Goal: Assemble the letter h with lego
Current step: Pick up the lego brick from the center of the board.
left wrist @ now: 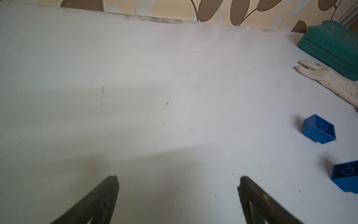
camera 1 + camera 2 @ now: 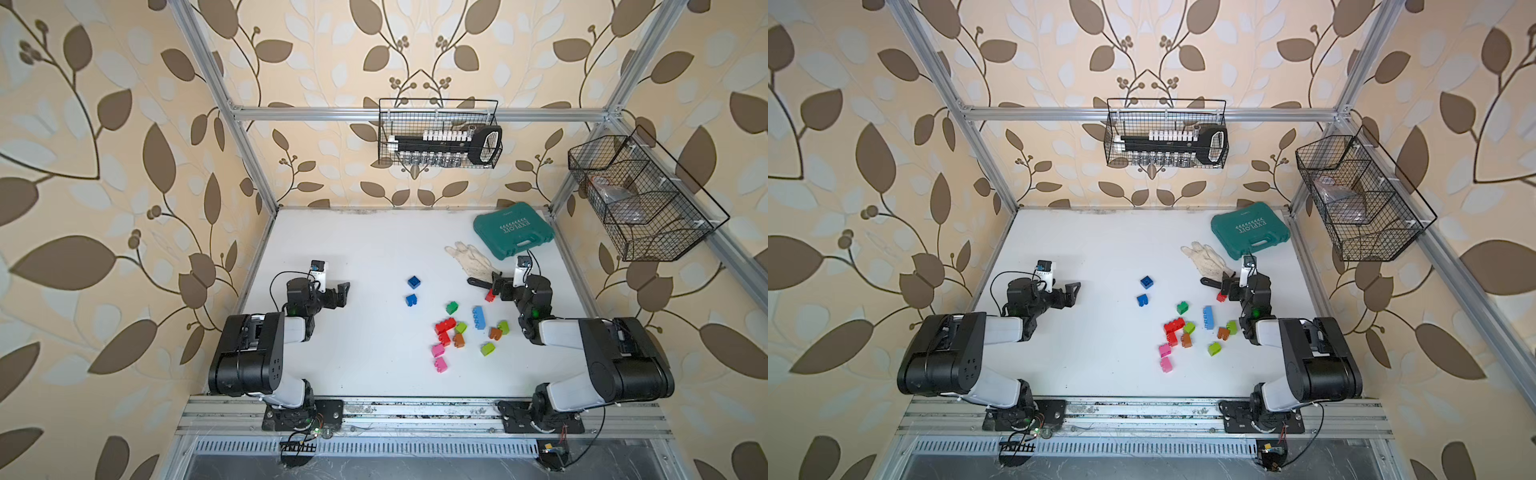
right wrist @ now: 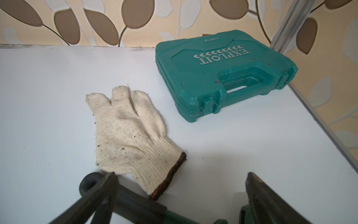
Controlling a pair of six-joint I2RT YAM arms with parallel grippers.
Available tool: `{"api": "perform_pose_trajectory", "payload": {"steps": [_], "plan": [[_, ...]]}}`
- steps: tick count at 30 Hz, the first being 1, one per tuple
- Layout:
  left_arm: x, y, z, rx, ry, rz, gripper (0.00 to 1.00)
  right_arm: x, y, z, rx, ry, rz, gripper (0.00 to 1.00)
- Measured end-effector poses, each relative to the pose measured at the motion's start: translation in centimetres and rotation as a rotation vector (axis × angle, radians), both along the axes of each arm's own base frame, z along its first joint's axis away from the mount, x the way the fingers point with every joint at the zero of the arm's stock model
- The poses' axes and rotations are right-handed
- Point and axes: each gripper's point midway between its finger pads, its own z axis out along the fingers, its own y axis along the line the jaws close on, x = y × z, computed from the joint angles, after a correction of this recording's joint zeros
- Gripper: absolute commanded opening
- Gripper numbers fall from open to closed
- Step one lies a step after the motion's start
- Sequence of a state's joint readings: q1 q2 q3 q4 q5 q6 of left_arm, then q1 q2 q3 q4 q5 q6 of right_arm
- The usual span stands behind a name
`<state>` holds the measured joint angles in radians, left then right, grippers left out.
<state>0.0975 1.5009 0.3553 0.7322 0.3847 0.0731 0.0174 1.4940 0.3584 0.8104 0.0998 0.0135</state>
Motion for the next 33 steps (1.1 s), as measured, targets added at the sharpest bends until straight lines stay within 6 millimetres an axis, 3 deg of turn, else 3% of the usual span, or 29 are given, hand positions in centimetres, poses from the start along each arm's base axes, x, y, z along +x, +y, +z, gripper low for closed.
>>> {"api": "perform_pose_trajectory", "payload": {"steps": [20, 24, 26, 29, 31, 33], "plan": [[0.0, 0.0, 0.0, 0.000, 0.001, 0.000, 0.99, 0.0, 0.0, 0.0, 0.000, 0.000, 0.000, 0.98], [0.0, 0.0, 0.0, 0.000, 0.003, 0.000, 0.99, -0.3, 0.1, 0.8, -0.004, -0.005, 0.008, 0.98], [-0.1, 0.0, -0.1, -0.001, 0.012, -0.001, 0.99, -0.8, 0.5, 2.7, -0.007, -0.015, 0.011, 0.98], [0.6, -0.6, 0.1, -0.026, 0.112, -0.035, 0.99, 0.3, 0.4, 8.3, 0.029, -0.044, -0.029, 0.98], [2.9, -0.9, 3.1, -0.052, 0.164, -0.065, 0.99, 1.7, 0.1, 13.6, 0.076, -0.088, -0.064, 0.98], [5.5, -1.1, 7.4, -0.065, 0.146, -0.088, 0.99, 2.2, 0.0, 17.1, 0.136, -0.113, -0.094, 0.98]]}}
